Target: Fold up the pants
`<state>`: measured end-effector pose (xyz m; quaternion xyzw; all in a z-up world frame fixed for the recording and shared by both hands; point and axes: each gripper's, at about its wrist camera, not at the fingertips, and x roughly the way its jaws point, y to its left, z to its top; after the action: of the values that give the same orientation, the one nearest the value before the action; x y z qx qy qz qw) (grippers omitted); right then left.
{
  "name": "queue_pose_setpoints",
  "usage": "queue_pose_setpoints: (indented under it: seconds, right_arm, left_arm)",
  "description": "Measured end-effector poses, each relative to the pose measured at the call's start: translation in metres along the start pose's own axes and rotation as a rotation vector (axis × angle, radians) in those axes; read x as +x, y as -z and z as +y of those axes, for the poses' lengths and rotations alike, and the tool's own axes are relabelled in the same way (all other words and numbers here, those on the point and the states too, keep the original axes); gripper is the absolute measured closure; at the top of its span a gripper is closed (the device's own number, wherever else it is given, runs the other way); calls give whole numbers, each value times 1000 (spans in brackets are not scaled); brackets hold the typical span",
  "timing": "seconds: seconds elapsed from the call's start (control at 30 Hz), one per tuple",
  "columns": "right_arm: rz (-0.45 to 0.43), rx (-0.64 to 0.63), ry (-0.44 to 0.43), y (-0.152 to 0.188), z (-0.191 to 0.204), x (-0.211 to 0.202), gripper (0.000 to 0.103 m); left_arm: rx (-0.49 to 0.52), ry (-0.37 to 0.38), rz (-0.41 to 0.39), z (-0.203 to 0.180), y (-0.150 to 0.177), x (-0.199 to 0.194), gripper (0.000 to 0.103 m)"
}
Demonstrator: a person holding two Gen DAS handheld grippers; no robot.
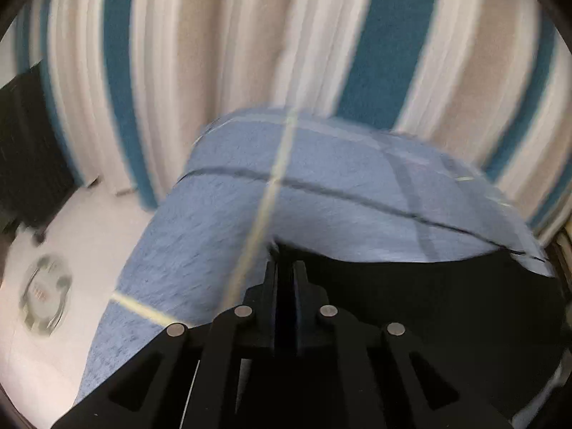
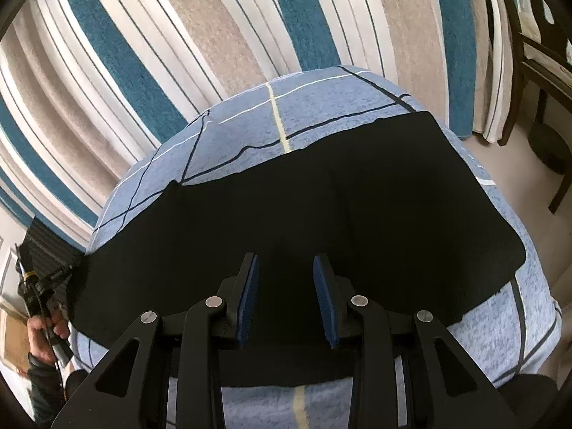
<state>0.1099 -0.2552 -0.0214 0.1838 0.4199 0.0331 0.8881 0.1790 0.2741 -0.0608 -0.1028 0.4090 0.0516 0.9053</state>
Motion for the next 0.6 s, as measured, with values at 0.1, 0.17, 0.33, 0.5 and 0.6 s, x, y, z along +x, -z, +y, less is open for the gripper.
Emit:
queue_pose_setpoints:
  seconds: [0.1,0.17,0.33,0.5,0.6]
  right_arm:
    - [-16,0,17,-2,-7,-1,70]
    - [-30,-18,14,-2,-8,-8,70]
    - [-27,-21,92,3,-25,-9,70]
    - [-28,55,86,13,-56,-21,71]
    - [-32,31,97,15,-56,-31,71]
  left_arm:
    - [-37,-84,9,15,3,0,93]
    - [-108,-60,-20,27,3,-16,93]
    - [-81,68,-95,2,14,-63,91]
    - [22,168,-28,-48,42,-67,83]
    - [74,177,22,-69,64,-63,83]
